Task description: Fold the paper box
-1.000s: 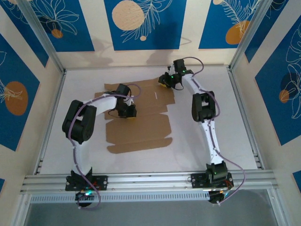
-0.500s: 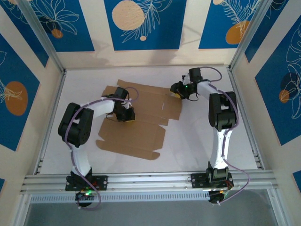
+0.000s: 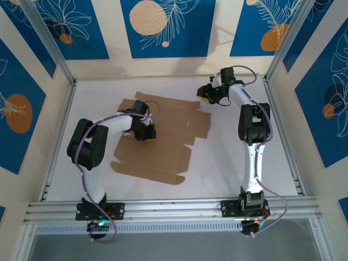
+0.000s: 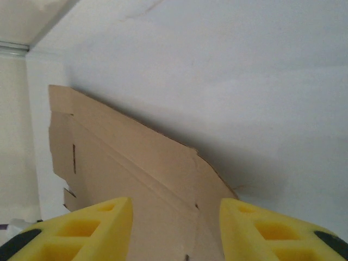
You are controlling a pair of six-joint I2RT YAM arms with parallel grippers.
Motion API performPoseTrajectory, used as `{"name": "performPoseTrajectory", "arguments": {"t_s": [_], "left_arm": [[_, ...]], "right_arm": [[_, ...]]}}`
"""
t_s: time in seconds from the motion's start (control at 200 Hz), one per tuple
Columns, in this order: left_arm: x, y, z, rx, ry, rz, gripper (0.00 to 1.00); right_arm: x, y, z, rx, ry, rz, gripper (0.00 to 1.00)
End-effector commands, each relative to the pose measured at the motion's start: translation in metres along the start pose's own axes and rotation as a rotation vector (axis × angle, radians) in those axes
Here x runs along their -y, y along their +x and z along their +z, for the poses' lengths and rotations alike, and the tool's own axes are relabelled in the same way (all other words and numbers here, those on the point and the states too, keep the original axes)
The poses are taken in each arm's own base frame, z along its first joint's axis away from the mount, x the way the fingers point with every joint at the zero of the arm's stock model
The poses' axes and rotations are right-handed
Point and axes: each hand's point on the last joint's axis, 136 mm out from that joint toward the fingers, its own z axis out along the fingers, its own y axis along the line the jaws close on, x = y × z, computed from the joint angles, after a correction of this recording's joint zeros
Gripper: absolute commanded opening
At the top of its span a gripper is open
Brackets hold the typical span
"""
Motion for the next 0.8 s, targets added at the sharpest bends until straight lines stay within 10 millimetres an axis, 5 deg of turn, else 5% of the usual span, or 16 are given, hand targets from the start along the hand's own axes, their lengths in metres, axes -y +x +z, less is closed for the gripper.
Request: {"name": "performPoseTrajectory", "arguments": {"t_s": [0.0, 0.26, 0.53, 0.795], "left_arm": [[-0.002, 0.004, -0.005, -0.023, -0.009, -0.017, 0.14], [0.003, -0.002, -0.01, -0.006, 0.008, -0.021, 0.14], [0.01, -0.011, -0.018, 0.017, 0.03, -0.03, 0.13], [0.025, -0.056, -0.082, 0.158, 0.196, -0.166, 0.17]], "right_arm": [[0.016, 0.012, 0.008, -0.076, 0.024, 0.009, 0.47], [0.021, 0.032, 0.032, -0.182, 0.003, -0.006, 0.37], [-0.012, 0.027, 0.026, -0.145, -0.112, -0.117, 0.08], [-0.057, 0.016, -0.014, 0.158, -0.184, -0.472, 0.0]]}}
